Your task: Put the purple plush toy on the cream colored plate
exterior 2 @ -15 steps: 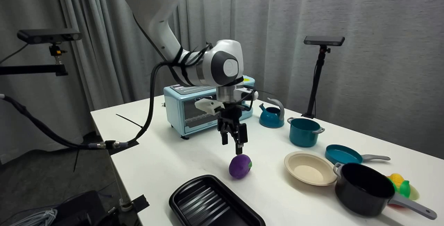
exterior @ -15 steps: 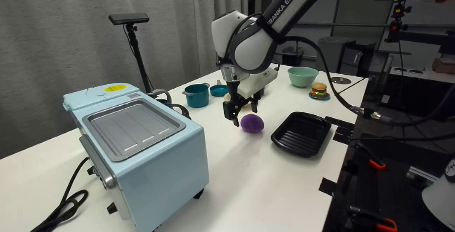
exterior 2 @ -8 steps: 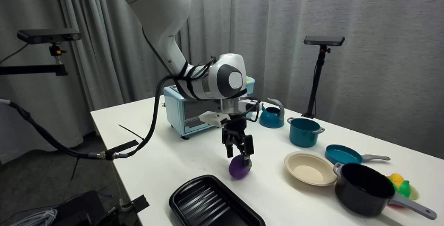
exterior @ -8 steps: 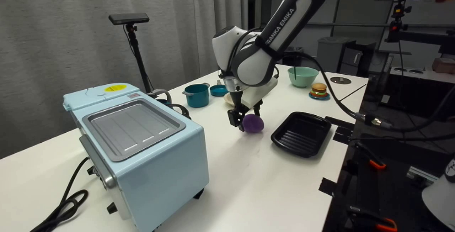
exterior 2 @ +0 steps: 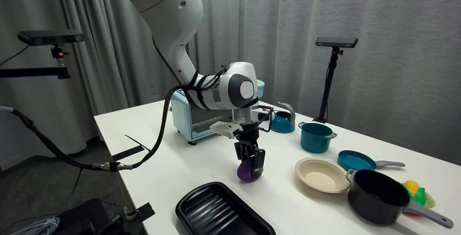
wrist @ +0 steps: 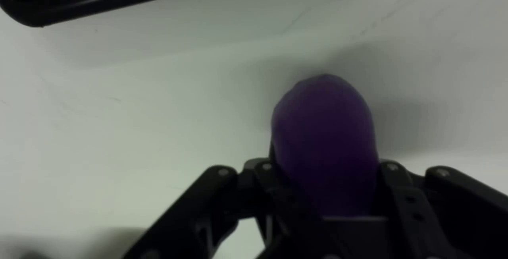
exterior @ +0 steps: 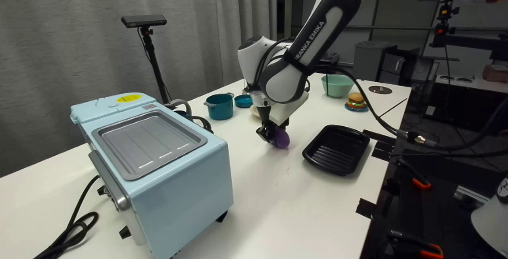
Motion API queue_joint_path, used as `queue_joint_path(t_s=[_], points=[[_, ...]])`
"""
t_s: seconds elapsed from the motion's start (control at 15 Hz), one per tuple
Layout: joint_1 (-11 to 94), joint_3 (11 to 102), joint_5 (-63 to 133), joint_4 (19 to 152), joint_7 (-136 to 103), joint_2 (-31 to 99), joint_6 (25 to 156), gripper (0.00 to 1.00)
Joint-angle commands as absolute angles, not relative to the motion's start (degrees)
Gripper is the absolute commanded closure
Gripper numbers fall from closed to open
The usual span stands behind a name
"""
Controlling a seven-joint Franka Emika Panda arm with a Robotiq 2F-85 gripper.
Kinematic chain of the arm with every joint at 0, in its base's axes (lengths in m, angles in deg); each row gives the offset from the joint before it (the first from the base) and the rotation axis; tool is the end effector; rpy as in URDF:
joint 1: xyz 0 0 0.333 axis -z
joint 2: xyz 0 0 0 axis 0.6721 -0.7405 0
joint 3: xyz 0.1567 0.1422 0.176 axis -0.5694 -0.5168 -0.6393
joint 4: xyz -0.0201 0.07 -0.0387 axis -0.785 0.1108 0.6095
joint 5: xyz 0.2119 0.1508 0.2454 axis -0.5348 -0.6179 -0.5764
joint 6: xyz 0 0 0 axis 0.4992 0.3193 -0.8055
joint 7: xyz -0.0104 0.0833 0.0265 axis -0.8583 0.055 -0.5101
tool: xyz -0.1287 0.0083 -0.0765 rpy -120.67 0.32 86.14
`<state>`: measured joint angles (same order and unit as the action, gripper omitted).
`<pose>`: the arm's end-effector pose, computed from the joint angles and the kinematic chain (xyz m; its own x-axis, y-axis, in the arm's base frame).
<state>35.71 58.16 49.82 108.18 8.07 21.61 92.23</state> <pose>0.5453 -0.0073 0.1450 0.9689 -0.2452 -0.0328 -0.2270 -0.9340 0.2758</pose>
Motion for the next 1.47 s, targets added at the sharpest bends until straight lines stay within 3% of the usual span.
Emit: queue_joint_path(t_s=[0.0, 0.2, 0.27, 1.4], points=[[34.59, 59.14, 48.93, 104.62, 7.84, 21.57, 91.42, 0.88], [35.35, 58.74, 47.3, 99.3, 6.65, 21.06, 89.49, 0.97], [35.84, 58.73, 46.74, 96.59, 5.93, 20.55, 88.58, 0.93], [38.99, 64.63, 45.22, 64.84, 8.17, 4.65, 79.9, 0.93]])
